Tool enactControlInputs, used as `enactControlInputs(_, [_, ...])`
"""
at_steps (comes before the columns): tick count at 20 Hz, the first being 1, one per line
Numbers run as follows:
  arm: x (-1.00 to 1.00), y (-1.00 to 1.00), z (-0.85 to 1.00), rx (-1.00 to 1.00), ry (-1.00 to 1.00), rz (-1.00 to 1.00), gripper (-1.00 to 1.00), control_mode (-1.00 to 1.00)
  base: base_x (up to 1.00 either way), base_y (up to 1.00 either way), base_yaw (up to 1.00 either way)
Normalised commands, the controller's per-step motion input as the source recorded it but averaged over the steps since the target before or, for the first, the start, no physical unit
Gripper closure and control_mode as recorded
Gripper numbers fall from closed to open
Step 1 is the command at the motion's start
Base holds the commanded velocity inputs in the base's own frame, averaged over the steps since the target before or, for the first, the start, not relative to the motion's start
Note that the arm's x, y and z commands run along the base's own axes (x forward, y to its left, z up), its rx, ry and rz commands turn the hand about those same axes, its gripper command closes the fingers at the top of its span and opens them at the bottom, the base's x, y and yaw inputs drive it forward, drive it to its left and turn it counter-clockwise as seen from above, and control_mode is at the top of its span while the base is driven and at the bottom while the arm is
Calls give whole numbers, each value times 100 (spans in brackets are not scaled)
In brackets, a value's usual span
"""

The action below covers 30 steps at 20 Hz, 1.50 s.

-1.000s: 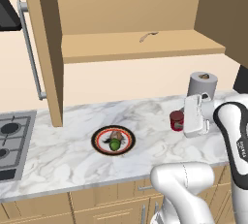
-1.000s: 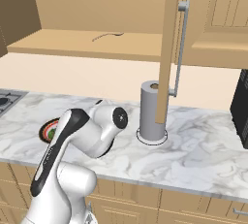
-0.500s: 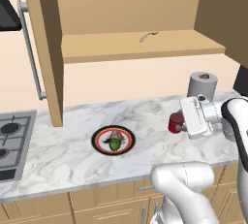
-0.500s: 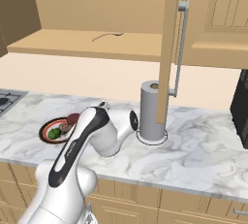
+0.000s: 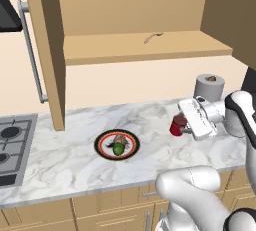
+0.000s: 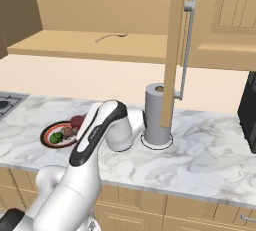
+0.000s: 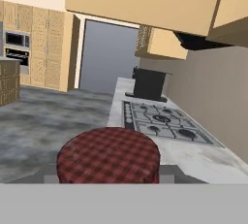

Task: Pick the avocado and bread from the counter and place them on the plate. Then pick the jam from the cabinet and place it next to the plate. Lastly close the cabinet door.

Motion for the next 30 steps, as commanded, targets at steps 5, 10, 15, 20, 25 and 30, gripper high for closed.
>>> enactControlInputs(5, [33,0,0,0,0,13,100,-100,0,0,0])
enactControlInputs(10, [-1,4,-3,0,-3,2,100,-100,0,0,0])
enactControlInputs(15, [-8,7,-14,0,-11,-4,100,-100,0,0,0])
enactControlInputs(20, [0,13,-30,0,-3,-6,100,-100,0,0,0])
enactControlInputs(25, [0,13,-17,0,0,-9,100,-100,0,0,0])
enactControlInputs(30, [6,0,-16,0,0,0,100,-100,0,0,0])
